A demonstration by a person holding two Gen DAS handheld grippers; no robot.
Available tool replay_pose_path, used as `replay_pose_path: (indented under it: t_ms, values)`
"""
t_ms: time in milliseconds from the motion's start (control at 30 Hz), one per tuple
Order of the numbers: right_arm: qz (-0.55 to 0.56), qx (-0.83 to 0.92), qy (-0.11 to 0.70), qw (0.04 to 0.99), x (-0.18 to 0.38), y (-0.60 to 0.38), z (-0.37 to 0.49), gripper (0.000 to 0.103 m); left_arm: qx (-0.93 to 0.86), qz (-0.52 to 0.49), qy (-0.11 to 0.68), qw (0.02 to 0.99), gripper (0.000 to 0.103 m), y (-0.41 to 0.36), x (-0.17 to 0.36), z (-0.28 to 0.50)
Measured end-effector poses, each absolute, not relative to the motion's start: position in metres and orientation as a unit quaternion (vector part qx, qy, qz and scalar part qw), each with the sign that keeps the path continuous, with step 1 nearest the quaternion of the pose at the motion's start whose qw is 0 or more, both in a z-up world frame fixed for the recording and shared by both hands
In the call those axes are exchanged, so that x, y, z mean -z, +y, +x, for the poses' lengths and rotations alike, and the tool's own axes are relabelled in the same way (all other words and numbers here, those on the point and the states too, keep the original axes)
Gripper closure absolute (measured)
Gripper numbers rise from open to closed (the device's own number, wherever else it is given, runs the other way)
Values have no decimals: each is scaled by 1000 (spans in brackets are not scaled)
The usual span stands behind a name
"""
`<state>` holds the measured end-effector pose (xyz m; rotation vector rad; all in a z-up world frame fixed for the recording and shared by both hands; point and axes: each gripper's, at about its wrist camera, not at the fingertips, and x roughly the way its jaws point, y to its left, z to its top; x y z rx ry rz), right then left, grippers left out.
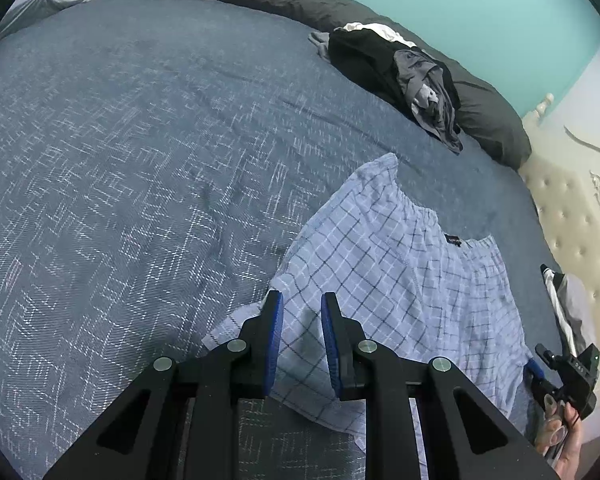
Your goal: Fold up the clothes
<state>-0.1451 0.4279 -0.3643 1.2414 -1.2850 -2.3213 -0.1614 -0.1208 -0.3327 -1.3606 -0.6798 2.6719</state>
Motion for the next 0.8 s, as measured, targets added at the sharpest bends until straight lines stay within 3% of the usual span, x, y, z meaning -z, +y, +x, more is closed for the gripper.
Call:
replay_pose_path:
  t_ms: [67,133,800]
  values:
    - [421,785,-442,106,368,428,-146,96,-867,-443,-223,32,82,-122,334,-161]
    - [419,781,-451,104,371,431,-146,101,-868,-443,-224,31,82,-123,333,-161]
    - [366,778,-506,65,368,465,-124,102,-867,-441,-233,-8,81,-145,337,-155]
